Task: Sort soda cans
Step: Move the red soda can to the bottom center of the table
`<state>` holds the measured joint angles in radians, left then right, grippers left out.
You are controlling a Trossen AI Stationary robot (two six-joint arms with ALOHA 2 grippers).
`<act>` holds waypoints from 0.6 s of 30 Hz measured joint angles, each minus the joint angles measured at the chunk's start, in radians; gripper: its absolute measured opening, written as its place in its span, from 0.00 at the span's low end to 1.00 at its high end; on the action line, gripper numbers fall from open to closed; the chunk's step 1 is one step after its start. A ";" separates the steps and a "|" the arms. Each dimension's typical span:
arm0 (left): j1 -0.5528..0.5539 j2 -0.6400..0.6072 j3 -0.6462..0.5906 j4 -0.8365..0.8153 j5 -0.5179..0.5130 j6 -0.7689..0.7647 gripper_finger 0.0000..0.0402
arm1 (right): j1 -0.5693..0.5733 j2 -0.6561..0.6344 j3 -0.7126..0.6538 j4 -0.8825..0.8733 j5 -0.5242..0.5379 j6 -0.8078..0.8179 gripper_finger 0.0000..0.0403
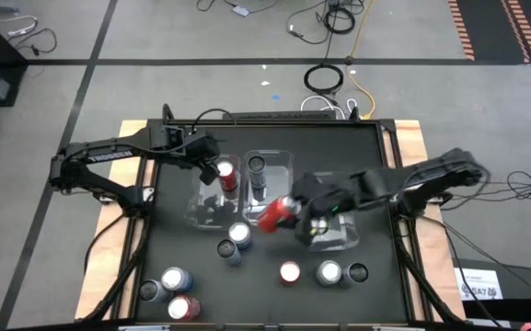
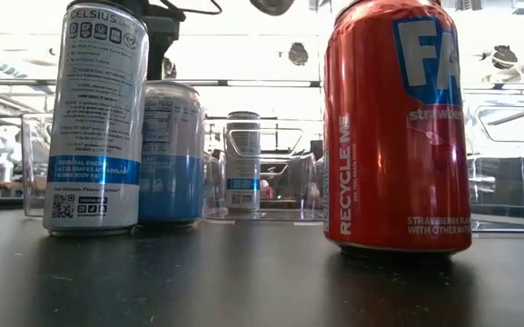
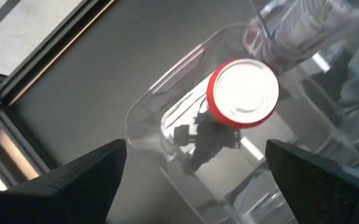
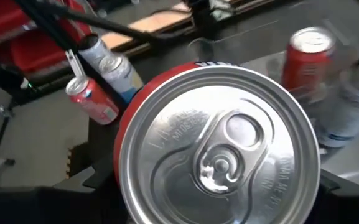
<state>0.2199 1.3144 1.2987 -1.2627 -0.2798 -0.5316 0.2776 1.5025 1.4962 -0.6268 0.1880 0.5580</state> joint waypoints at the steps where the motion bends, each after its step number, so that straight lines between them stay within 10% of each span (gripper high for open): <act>1: 0.000 0.000 0.000 -0.007 0.000 0.016 0.98 | 0.009 0.050 0.061 -0.047 0.000 0.008 0.69; 9: 0.000 0.000 0.000 -0.028 0.003 0.049 0.98 | 0.054 0.414 0.465 -0.446 -0.006 0.114 0.69; 18: 0.000 0.000 0.000 -0.056 0.005 0.051 0.98 | 0.100 0.595 0.531 -0.428 -0.008 0.227 0.70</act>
<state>0.2199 1.3144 1.2987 -1.3190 -0.2746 -0.4805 0.3778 2.0973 2.0268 -1.0547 0.1804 0.7847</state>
